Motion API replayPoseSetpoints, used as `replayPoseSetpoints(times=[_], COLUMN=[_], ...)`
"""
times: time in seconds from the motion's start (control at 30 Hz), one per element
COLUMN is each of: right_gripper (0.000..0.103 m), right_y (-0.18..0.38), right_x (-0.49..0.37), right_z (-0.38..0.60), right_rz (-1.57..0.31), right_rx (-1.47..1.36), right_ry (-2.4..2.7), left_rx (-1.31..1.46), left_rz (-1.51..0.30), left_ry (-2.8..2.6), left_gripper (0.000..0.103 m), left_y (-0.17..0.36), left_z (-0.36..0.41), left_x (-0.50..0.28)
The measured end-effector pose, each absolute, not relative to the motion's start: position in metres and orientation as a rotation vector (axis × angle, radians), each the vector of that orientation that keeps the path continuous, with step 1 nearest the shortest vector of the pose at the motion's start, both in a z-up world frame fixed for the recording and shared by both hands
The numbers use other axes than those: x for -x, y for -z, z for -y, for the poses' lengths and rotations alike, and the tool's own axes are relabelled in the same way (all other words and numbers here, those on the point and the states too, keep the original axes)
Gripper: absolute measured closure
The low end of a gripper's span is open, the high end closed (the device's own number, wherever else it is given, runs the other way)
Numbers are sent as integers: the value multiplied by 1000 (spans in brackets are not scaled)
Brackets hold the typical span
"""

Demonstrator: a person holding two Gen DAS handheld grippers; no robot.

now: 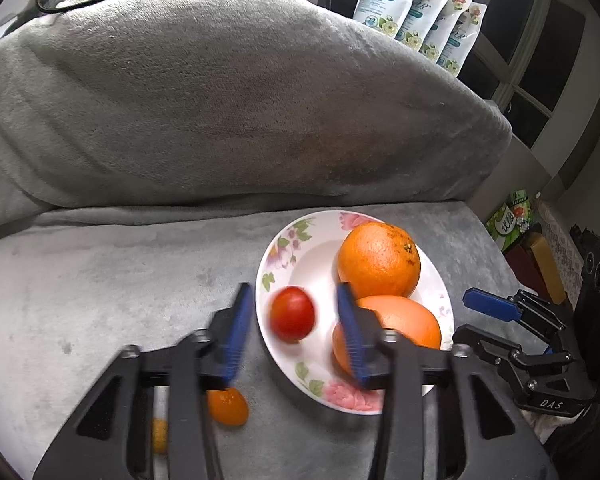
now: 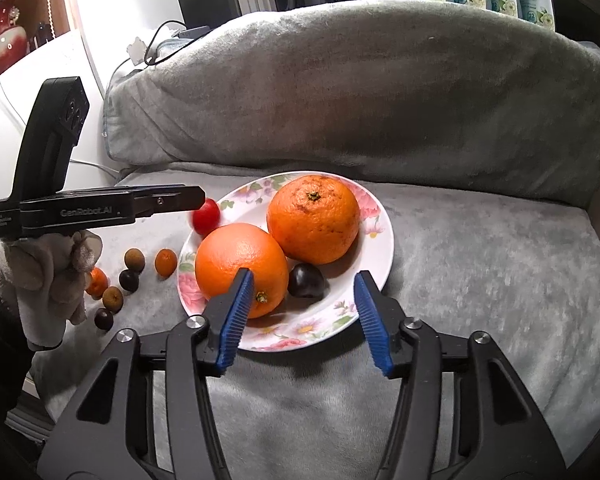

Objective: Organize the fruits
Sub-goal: 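Open the right gripper to drop the plum while the left gripper releases the tomato on the plate, then move both grippers back over the loose fruits beside the plate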

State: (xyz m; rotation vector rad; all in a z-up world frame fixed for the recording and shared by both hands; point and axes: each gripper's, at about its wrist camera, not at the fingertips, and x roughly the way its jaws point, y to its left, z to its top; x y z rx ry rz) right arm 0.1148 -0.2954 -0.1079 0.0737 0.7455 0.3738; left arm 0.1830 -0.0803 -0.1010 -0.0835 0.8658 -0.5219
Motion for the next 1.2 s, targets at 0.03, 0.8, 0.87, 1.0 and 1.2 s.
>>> replayPoseSetpoints(times=[0.03, 0.8, 0.87, 1.0, 1.2], right_gripper=[39, 12, 12, 12, 12], right_y=[107, 97, 95, 91, 85], right_x=[-114, -102, -99, -93, -86], right_z=[296, 289, 289, 287, 281], right_rz=[-742, -717, -712, -705, -695], right_rx=[-74, -55, -55, -54, -44], right_ry=[-372, -383, -385, -385, -394], left_rx=[85, 17, 17, 16, 15], left_rz=[-863, -757, -745, -727, -693], left_ry=[522, 473, 469, 460, 454], left_gripper=[56, 23, 23, 23, 23], left_y=[100, 75, 72, 66, 57], left_z=[80, 88, 86, 84, 80], left_x=[-183, -159, -156, -149, -135])
